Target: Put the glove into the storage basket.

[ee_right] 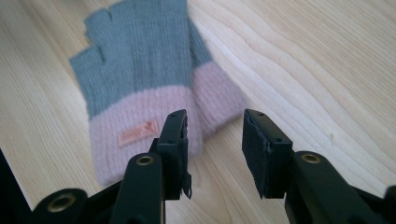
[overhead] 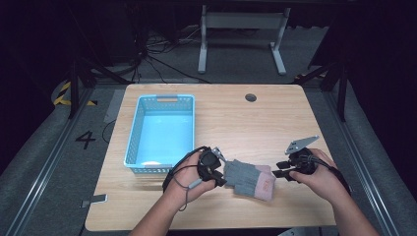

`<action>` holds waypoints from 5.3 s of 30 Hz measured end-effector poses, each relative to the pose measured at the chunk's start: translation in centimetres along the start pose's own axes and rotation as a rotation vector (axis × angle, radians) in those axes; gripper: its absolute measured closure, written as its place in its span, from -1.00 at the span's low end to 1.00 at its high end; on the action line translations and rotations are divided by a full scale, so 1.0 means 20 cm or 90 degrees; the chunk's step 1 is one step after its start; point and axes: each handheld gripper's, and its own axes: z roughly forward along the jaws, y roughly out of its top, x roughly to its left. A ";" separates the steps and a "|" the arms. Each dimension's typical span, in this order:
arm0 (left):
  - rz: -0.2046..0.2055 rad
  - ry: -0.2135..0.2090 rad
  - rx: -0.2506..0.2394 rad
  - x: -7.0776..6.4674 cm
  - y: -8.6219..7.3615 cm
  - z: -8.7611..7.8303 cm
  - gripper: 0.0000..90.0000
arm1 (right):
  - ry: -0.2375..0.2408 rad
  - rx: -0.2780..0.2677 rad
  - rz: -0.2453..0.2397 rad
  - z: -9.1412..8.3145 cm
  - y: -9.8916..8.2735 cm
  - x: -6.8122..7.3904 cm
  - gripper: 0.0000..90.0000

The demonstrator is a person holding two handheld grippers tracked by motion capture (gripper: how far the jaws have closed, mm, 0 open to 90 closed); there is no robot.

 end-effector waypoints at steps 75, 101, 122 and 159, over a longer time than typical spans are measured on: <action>0.012 0.042 0.053 -0.04 0.04 0.12 0.98 | 0.031 0.034 -0.025 0.01 0.01 0.03 0.95; 0.005 0.015 0.069 -0.01 0.03 0.22 0.98 | 0.015 0.035 0.008 0.15 0.03 -0.09 0.95; -0.007 0.041 0.038 -0.01 0.05 0.12 0.40 | -0.047 0.000 0.011 0.01 0.00 -0.10 0.64; 0.058 0.058 -0.008 -0.02 0.31 0.28 -0.37 | -0.060 -0.030 0.123 -0.09 -0.19 -0.19 0.35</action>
